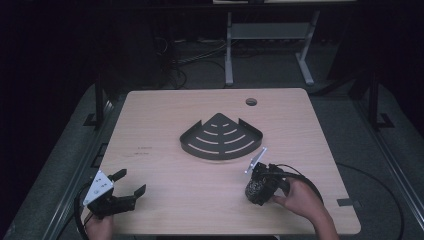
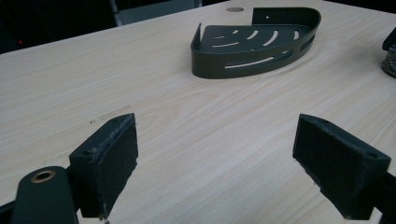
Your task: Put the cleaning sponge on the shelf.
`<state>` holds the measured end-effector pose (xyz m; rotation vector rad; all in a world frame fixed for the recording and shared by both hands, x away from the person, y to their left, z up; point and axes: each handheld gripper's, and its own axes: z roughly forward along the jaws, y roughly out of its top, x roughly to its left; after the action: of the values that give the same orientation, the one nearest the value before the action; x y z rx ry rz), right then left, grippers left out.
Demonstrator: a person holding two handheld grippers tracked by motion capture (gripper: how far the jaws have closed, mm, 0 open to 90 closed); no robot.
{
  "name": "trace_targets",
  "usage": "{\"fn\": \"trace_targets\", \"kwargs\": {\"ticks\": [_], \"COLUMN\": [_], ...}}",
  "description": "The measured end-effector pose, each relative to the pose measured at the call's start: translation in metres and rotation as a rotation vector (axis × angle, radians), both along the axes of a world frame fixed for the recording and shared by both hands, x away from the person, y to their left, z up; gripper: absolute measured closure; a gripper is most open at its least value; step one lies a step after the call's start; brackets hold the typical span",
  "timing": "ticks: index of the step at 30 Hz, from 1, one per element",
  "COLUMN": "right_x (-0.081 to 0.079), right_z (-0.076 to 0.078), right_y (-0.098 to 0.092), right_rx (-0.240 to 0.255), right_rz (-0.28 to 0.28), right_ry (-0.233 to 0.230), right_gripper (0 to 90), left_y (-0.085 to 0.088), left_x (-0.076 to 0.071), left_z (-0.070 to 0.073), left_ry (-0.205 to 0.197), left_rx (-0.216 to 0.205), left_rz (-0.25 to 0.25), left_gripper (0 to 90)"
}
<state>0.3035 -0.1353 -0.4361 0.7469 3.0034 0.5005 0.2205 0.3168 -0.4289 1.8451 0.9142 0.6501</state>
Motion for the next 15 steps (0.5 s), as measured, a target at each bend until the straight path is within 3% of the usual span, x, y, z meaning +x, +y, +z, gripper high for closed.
{"fn": "trace_targets", "kwargs": {"ticks": [11, 15], "right_x": [0.0040, 0.0043], "right_z": [-0.0051, -0.0061], "right_y": [0.0020, 0.0034], "right_rx": [-0.027, -0.031], "right_rz": [-0.006, 0.007], "right_ry": [0.015, 0.023], "right_gripper": [21.5, 27.6], "left_y": [0.0006, 0.0007], "left_x": [0.0000, -0.0002], "left_z": [0.0000, 0.0002], "left_ry": [-0.003, -0.002], "left_rx": [-0.003, -0.002], "left_rz": [0.001, 0.002], "left_gripper": [13.5, 13.5]}}
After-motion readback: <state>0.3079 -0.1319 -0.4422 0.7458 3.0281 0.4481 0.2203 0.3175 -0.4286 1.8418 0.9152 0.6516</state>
